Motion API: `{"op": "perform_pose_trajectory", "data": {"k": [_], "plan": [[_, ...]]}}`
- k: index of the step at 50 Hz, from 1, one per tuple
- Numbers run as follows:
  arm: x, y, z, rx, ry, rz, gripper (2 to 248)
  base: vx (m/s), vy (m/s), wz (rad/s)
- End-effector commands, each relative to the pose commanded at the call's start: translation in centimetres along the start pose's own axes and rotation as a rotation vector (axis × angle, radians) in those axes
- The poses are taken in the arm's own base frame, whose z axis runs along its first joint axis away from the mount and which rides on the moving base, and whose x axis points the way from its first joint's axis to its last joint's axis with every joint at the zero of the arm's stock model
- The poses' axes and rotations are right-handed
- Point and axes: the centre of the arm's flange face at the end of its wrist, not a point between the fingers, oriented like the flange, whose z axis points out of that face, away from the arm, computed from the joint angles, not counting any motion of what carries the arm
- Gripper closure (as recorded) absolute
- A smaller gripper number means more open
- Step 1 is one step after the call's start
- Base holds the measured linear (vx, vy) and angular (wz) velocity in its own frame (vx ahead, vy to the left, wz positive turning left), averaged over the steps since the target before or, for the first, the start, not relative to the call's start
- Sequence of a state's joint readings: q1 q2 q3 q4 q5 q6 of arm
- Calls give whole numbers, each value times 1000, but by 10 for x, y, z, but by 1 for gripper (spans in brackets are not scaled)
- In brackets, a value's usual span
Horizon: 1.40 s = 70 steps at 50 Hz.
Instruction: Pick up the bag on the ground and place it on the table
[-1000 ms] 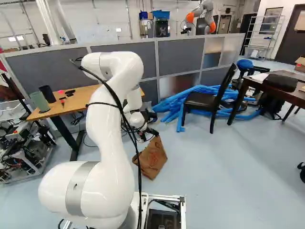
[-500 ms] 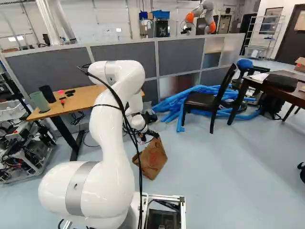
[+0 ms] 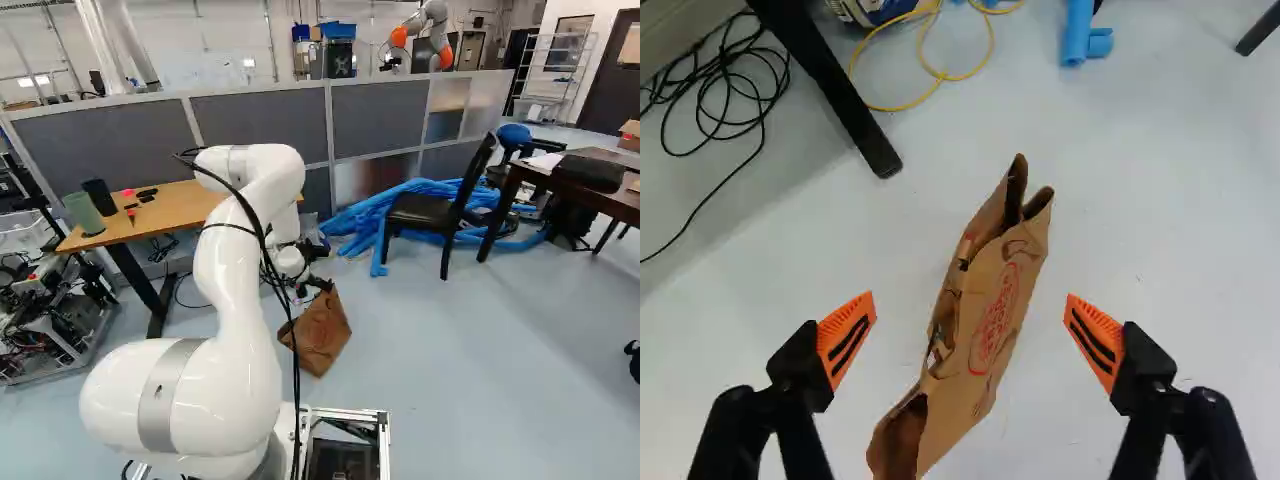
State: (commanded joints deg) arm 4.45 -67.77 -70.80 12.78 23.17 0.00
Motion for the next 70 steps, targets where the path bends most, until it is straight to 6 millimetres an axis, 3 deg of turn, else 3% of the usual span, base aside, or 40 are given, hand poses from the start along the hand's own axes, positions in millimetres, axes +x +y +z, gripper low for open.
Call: {"op": "perform_pose_trajectory", "data": {"k": [30,55,70], "plan": [[-9,-5,42,1,-6,2,3,0,0,0],[-25,-3,76,-19,-19,277,3,0,0,0],[-37,-3,97,-27,-57,307,3,0,0,0]]}}
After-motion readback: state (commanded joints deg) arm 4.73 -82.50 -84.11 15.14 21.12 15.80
